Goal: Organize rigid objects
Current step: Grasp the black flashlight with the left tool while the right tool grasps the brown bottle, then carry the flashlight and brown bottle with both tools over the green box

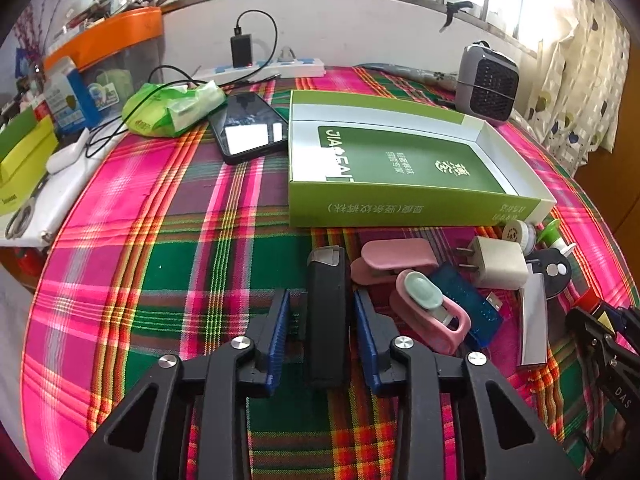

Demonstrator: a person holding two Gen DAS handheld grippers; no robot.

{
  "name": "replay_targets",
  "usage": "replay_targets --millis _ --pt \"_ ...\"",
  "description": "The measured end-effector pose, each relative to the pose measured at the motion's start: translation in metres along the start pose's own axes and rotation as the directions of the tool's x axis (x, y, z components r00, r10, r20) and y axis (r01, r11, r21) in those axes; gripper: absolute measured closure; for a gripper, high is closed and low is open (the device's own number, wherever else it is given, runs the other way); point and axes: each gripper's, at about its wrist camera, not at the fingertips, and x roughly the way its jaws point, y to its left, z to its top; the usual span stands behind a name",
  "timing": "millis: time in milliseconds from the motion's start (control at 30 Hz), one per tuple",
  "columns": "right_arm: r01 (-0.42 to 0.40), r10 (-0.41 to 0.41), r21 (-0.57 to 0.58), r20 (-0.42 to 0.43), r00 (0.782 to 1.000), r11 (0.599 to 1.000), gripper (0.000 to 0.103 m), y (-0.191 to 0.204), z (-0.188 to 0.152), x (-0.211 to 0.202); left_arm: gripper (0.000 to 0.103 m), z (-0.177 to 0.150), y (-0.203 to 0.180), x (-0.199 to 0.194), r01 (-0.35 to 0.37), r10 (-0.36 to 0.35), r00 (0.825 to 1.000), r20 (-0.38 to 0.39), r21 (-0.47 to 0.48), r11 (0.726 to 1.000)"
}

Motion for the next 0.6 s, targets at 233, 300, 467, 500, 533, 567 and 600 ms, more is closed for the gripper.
replay_targets --millis 233,300,467,500,533,567,600 --pt "-0.009 0.009 -0.002 -0.003 1.000 1.000 0.070 -0.001 0.001 0.001 0.080 -0.002 0.000 -0.002 0.000 0.000 1.000 0.000 0.000 1.000" --pt "-0.010 0.010 -0.003 -0.005 1.000 1.000 0.070 -0.001 0.001 0.001 0.080 -0.002 0.001 -0.003 0.001 -0.001 1.000 -0.001 -0.004 1.000" --pt "-0.009 0.009 -0.001 -0.001 1.000 1.000 0.070 -0.002 0.002 -0.001 0.080 -0.002 0.004 -0.008 0.007 -0.007 1.000 0.001 -0.015 1.000" --pt "-0.008 0.008 -0.002 0.002 1.000 1.000 0.070 -0.002 0.003 -0.002 0.080 -0.002 0.004 -0.009 0.009 -0.009 1.000 0.003 -0.017 1.000" --pt "-0.009 0.009 -0.002 0.005 1.000 1.000 0.070 -0.003 0.004 -0.003 0.080 -0.001 0.005 -0.011 0.011 -0.011 1.000 0.007 -0.016 1.000" --pt "-0.011 0.011 -0.003 0.007 1.000 1.000 0.070 -0.003 0.004 -0.004 0.080 0.000 0.005 -0.014 0.010 -0.010 1.000 0.012 -0.014 1.000" --pt "-0.012 0.012 -0.004 0.008 1.000 1.000 0.070 -0.003 0.005 -0.005 0.080 0.001 0.005 -0.016 0.012 -0.012 1.000 0.016 -0.013 1.000"
